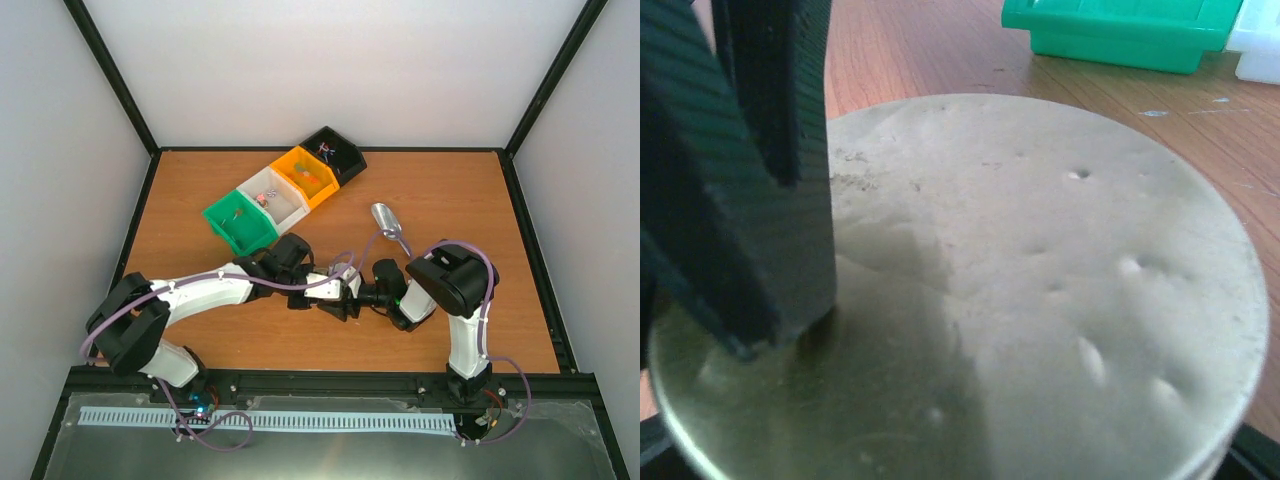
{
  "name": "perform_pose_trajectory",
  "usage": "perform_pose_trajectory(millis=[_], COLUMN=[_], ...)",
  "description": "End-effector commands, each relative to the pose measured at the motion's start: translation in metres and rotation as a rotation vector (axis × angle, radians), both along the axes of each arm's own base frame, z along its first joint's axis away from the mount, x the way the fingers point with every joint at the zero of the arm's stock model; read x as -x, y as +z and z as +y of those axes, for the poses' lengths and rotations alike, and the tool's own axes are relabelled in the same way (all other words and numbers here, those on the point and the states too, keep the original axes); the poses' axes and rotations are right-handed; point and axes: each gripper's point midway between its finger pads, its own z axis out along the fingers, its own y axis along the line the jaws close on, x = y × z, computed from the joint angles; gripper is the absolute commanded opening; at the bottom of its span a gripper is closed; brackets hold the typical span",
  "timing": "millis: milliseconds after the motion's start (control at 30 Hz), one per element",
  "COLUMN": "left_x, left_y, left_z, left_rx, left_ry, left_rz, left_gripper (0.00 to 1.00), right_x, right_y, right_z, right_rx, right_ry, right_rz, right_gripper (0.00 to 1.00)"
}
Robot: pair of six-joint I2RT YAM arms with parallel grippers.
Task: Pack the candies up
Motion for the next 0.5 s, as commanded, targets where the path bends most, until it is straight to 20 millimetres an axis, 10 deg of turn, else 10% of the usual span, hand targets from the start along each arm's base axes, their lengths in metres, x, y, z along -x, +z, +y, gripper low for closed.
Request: perform_pose_trajectory(millis=[0, 300, 467], left_x=[0.006, -0.007, 0.003], left_y=[-0.037, -0.025, 0.005], left_z=[0.049, 0.07, 0.051], left_rx=[-0.195, -0.174, -0.006], left_ry=[0.021, 0.072, 0.125], left_rz=[0.028, 0.004, 0.104], left_gripper=[0.24, 0.28, 0.62], right_x=[0.012, 0.012, 0.01], right_y=[-0.003, -0.003, -0.003], right_z=[0.001, 0.002, 0.002], right_rx=[0.0, 0.002, -0.003], right_ry=[0.041, 0.042, 0.036], right_rz=[0.024, 0.026, 0.026], right_gripper=[0.55, 0.49, 0.49])
